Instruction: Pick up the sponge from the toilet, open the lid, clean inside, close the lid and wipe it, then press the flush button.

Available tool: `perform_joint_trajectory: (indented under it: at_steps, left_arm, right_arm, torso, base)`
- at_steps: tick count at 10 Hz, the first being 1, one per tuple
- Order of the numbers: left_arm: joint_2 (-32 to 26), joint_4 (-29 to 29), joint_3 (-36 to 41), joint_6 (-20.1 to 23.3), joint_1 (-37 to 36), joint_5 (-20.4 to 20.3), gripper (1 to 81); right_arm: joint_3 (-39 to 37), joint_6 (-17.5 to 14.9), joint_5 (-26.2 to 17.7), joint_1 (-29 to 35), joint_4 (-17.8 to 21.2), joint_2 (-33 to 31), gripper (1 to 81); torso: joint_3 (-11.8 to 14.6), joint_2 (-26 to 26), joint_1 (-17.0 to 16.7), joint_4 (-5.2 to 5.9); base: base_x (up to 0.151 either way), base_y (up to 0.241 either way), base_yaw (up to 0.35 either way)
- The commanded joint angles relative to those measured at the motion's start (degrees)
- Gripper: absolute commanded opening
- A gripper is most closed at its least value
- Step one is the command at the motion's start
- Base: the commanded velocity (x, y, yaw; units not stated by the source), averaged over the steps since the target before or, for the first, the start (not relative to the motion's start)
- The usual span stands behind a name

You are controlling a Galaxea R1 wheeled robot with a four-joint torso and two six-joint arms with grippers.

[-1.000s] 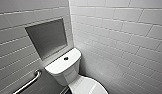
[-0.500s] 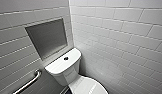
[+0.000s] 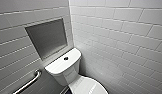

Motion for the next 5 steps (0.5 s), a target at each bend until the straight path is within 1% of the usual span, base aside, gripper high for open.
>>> perform_joint_trajectory:
  at_steps: [1,2,5]
  left_arm:
    - [1.4,-2.6,1.3,0.0,-5.0,3.5,81.1]
    - [2.1,-2.6,1.1,0.0,-5.0,3.5,81.1]
    - [5.6,-2.6,-3.6,0.1,-6.3,3.5,81.1]
  right_arm:
    - [0.2,0.0,-2.0,0.4,-1.3,-0.6,1.0]
    - [0.1,-0.1,-2.0,0.4,-1.3,-0.4,1.0]
    - [-0.7,-0.1,-2.0,1.0,-1.3,0.4,1.0]
  torso:
    - [0.0,0.0,0.0,0.00]
    - [0.0,0.0,0.0,0.00]
    - [0.0,0.0,0.0,0.00]
  base:
    - [0.000,0.000,0.000]
    - [0.000,0.000,0.000]
    - [0.000,0.000,0.000]
